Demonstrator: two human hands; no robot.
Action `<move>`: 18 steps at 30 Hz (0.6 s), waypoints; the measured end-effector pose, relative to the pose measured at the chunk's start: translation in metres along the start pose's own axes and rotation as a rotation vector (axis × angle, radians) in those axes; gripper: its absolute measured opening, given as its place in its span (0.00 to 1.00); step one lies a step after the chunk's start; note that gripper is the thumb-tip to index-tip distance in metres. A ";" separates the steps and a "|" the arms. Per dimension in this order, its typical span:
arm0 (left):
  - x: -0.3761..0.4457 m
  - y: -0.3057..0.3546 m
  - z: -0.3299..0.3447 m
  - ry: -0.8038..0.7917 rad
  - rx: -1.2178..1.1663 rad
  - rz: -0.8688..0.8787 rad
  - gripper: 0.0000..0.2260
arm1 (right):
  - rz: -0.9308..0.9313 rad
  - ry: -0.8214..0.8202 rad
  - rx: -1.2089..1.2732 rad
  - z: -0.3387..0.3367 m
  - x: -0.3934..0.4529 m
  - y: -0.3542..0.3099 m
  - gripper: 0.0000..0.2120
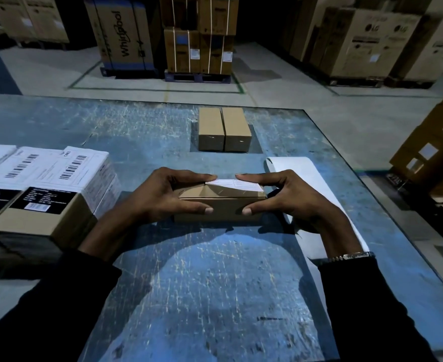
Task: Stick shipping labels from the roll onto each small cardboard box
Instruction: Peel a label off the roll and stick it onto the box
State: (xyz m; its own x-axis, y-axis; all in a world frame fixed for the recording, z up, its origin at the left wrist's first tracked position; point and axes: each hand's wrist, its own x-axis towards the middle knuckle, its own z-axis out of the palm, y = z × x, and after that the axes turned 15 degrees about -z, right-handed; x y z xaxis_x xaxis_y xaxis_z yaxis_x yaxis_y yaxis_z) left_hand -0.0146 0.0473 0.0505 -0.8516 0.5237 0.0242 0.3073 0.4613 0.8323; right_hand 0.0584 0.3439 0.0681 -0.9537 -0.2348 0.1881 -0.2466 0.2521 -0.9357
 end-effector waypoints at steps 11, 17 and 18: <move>0.005 -0.003 0.005 -0.007 0.093 0.100 0.34 | 0.005 -0.032 0.129 -0.005 0.000 0.007 0.31; 0.005 -0.005 0.010 -0.049 0.062 0.118 0.32 | 0.010 -0.014 0.125 -0.005 0.000 0.009 0.29; 0.005 -0.004 0.011 -0.045 0.048 0.121 0.31 | 0.010 -0.014 0.123 -0.005 0.000 0.010 0.29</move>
State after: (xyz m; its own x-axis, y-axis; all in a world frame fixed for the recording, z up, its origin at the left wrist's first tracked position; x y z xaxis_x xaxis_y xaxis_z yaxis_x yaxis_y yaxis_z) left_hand -0.0161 0.0556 0.0411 -0.7872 0.6089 0.0973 0.4280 0.4260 0.7970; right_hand 0.0554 0.3510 0.0605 -0.9533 -0.2458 0.1755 -0.2135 0.1372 -0.9673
